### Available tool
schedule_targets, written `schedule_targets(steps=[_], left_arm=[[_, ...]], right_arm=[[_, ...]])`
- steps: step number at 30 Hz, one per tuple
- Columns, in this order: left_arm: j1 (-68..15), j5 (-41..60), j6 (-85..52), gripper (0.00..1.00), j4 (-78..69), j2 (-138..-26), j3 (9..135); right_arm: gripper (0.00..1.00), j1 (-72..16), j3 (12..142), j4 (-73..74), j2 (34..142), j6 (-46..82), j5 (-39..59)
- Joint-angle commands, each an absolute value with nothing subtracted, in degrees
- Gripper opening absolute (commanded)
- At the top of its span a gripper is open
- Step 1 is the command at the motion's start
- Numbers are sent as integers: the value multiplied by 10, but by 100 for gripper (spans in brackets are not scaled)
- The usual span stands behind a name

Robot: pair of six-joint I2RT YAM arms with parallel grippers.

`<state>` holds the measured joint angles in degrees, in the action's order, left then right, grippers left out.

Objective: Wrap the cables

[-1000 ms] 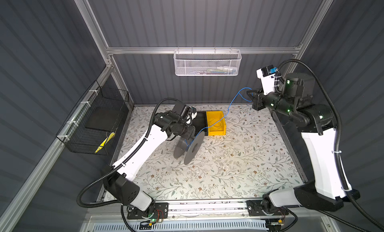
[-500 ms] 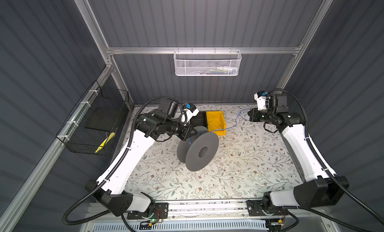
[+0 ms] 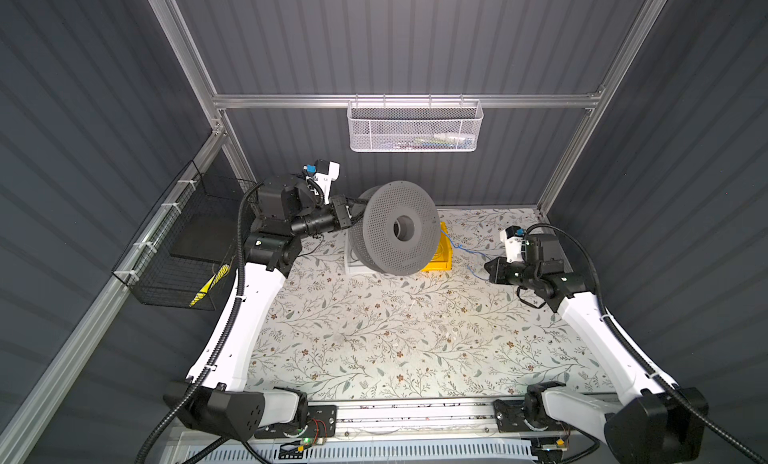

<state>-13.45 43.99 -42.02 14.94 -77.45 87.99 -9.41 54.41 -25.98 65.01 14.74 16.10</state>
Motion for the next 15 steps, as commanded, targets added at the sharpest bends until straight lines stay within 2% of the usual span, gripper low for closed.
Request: schedule_targets(steps=[1, 4, 9, 15], left_arm=[[-125, 395, -548, 0, -3, -766, 896], [-126, 291, -472, 0, 97, -757, 930], [-132, 118, -399, 0, 171, -739, 929], [-194, -38, -301, 0, 227, -752, 933]], right_arm=[[0, -124, 521, -266, 645, 175, 145], [0, -196, 517, -260, 620, 195, 150], [0, -340, 542, -251, 604, 253, 186], [0, -492, 674, -299, 628, 273, 209]])
